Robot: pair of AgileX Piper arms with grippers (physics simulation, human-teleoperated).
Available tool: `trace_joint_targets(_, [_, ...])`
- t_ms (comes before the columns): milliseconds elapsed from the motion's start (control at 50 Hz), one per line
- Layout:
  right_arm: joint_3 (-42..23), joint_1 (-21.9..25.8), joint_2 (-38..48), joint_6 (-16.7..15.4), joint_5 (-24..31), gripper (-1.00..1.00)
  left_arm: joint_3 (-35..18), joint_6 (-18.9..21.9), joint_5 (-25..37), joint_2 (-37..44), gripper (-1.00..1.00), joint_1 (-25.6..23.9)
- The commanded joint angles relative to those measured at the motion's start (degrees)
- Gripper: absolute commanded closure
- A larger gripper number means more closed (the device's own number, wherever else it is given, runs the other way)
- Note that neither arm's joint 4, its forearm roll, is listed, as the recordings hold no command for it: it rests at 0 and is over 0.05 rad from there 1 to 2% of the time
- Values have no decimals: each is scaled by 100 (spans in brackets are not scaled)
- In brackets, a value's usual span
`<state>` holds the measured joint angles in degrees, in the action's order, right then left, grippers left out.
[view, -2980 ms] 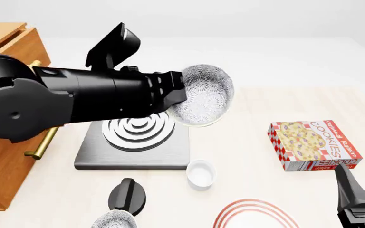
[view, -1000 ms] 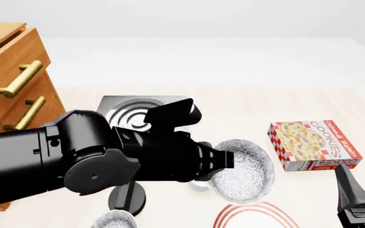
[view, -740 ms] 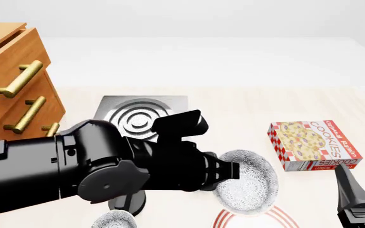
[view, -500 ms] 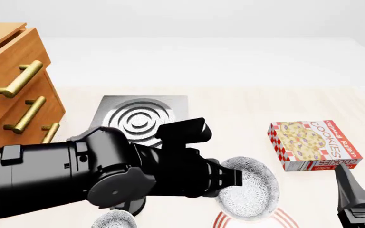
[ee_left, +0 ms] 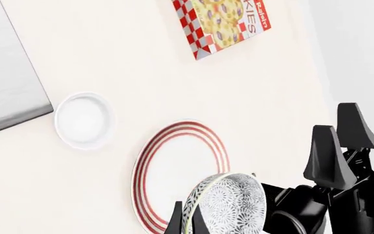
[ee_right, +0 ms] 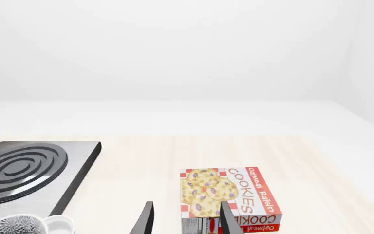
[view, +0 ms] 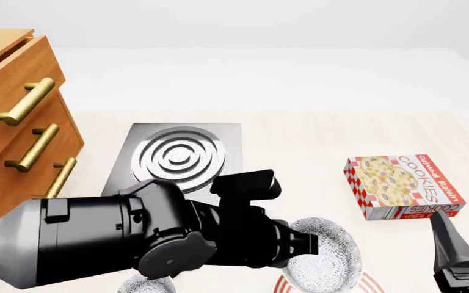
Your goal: Pick the akita bowl on the wooden cabinet and place it on the plate.
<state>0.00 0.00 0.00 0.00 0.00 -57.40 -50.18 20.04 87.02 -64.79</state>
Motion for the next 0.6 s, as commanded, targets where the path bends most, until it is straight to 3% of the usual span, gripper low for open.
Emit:
trace_joint_targets(20, [0,0,0,0,0,-100,-13,-30,-105,140,100,-29])
trace_joint_targets(600, [0,0,0,0,0,-100,-55,-159,-274,446,100,-73])
